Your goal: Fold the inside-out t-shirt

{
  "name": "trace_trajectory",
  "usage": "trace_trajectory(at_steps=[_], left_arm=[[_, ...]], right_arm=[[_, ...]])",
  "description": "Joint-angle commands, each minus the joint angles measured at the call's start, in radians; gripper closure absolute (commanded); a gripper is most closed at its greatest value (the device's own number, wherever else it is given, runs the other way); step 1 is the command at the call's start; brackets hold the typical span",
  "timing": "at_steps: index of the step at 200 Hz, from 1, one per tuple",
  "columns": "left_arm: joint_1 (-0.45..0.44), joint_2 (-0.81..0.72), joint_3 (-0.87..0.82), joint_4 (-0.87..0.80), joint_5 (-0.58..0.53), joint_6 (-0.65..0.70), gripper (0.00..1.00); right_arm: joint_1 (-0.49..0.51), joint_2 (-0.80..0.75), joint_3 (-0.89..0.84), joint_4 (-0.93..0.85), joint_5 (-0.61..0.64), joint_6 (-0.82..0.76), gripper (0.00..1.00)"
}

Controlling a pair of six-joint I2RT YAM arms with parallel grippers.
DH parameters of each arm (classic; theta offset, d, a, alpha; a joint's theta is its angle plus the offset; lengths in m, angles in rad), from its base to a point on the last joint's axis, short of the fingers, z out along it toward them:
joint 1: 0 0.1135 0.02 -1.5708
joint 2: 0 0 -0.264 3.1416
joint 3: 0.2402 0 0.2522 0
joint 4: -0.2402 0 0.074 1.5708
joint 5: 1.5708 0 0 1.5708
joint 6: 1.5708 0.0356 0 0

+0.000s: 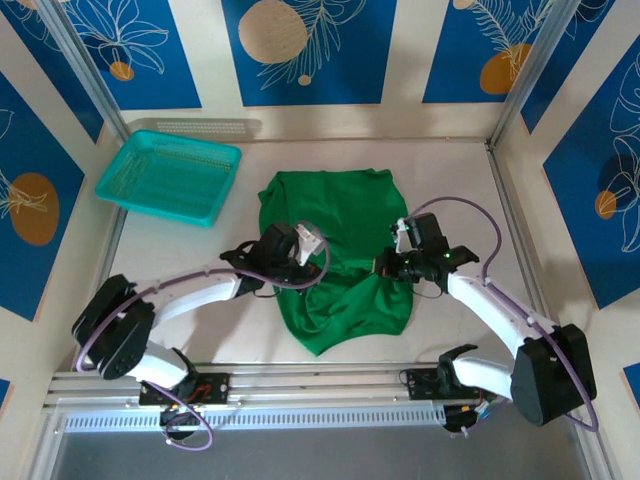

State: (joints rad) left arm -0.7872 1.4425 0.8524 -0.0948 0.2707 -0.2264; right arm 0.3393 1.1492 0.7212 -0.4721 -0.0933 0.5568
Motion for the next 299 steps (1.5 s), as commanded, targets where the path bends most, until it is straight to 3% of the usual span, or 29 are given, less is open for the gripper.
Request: trace_trajectory(at_steps=[1, 7, 11, 26, 68, 112, 127, 143, 152, 161, 179, 200, 217, 249, 269, 299], left_arm=[[0.006, -0.056, -0.018, 0.030, 0.155, 0.001, 0.81], [0.003, -0.055, -0.020, 0.045, 0.158, 0.007, 0.55], [-0.001, -0.053, -0.019, 0.051, 0.151, 0.016, 0.45], [-0.021, -0.022, 0.012, 0.051, 0.112, 0.102, 0.32], [-0.020, 0.194, 0.151, 0.060, -0.118, 0.317, 0.24], [-0.017, 0.376, 0.288, 0.027, -0.214, 0.383, 0.25], [-0.011, 0.414, 0.304, 0.027, -0.254, 0.389, 0.32], [-0.001, 0.425, 0.335, -0.016, -0.252, 0.382, 0.79], [0.002, 0.399, 0.337, -0.036, -0.239, 0.376, 1.00], [0.001, 0.346, 0.322, -0.048, -0.245, 0.358, 1.00], [-0.010, 0.221, 0.284, -0.089, -0.207, 0.309, 1.00], [-0.008, 0.133, 0.266, -0.142, 0.029, 0.218, 1.00], [-0.008, 0.116, 0.270, -0.183, 0.119, 0.098, 1.00], [0.008, 0.158, 0.326, -0.279, 0.289, -0.066, 1.00], [0.012, 0.167, 0.343, -0.306, 0.321, -0.103, 1.00], [0.043, 0.152, 0.328, -0.290, 0.376, -0.160, 1.00]], right_arm=[[-0.036, -0.004, -0.013, -0.034, -0.018, -0.019, 0.96], [-0.033, -0.009, -0.014, -0.009, -0.069, -0.031, 0.97], [-0.029, -0.016, -0.014, 0.010, -0.103, -0.035, 0.97], [-0.005, -0.046, -0.011, 0.061, -0.185, -0.037, 0.97], [0.001, -0.093, 0.039, 0.004, -0.185, -0.076, 1.00], [-0.013, -0.124, 0.029, -0.003, -0.224, -0.062, 1.00], [-0.017, -0.128, 0.042, -0.024, -0.224, -0.068, 0.99], [-0.017, -0.135, 0.046, -0.043, -0.200, -0.077, 0.97], [-0.017, -0.134, 0.041, -0.048, -0.151, -0.081, 0.93], [-0.017, -0.126, 0.029, -0.062, -0.060, -0.085, 0.88], [-0.016, -0.065, -0.046, 0.015, 0.117, -0.072, 0.89], [0.008, 0.042, -0.093, 0.152, 0.163, -0.054, 0.92], [0.040, 0.086, -0.063, 0.172, 0.176, -0.045, 0.92], [0.123, -0.026, -0.023, 0.061, 0.243, -0.060, 0.80], [0.124, -0.157, -0.026, -0.011, 0.187, -0.080, 0.73], [0.203, -0.343, -0.127, 0.068, -0.131, -0.089, 0.62]])
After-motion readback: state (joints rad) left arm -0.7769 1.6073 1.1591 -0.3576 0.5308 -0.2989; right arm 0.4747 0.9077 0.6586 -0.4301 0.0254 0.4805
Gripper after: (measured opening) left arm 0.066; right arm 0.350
